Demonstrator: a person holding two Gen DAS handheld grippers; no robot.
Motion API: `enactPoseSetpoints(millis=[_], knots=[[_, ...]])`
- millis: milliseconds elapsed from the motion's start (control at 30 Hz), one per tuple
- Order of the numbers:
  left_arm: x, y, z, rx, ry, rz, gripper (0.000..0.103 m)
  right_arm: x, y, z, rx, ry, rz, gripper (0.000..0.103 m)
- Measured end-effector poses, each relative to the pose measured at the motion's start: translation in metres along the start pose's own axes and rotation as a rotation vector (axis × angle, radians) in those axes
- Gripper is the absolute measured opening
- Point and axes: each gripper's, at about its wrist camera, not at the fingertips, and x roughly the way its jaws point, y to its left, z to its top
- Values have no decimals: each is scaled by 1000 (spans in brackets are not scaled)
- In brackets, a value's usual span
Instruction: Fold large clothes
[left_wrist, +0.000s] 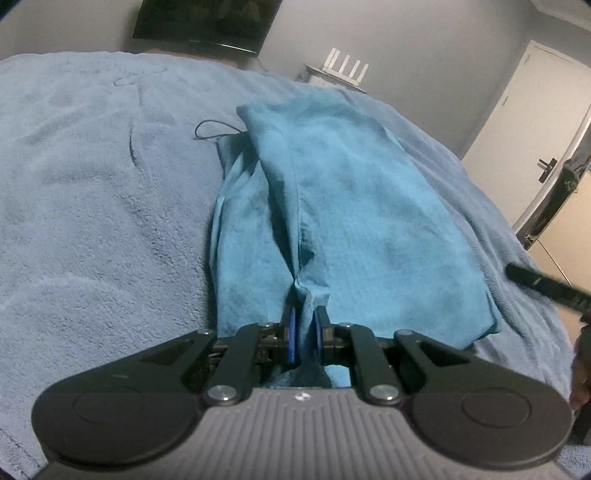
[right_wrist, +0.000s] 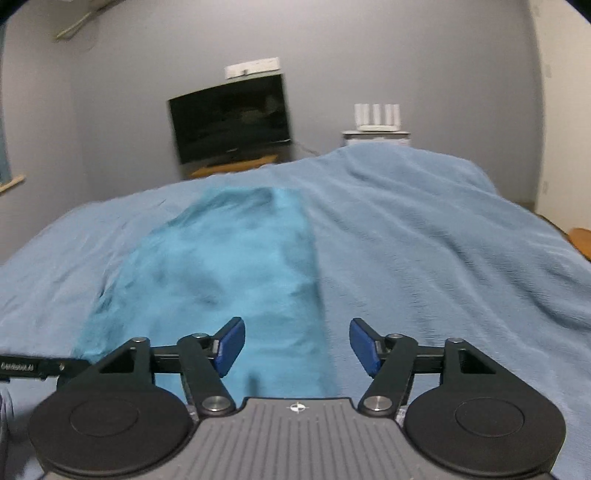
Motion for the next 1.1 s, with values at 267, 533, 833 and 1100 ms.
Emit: enactPoseSetpoints(millis=[267,533,833,1100], knots=[[-9,14,-11,-69,-26,-10,20,34,-30,-12,127,92,-131,71],[-51,-39,-26,235,-157,1,72,-1,-14,-27,-62,237,-109,73],[-3,-98,-72,684,-94,164,75,25,13,-40,-196,287,-60,77],[14,-89,-63,625,-174,169,69,27,21,-38,-196,188,-49,81]])
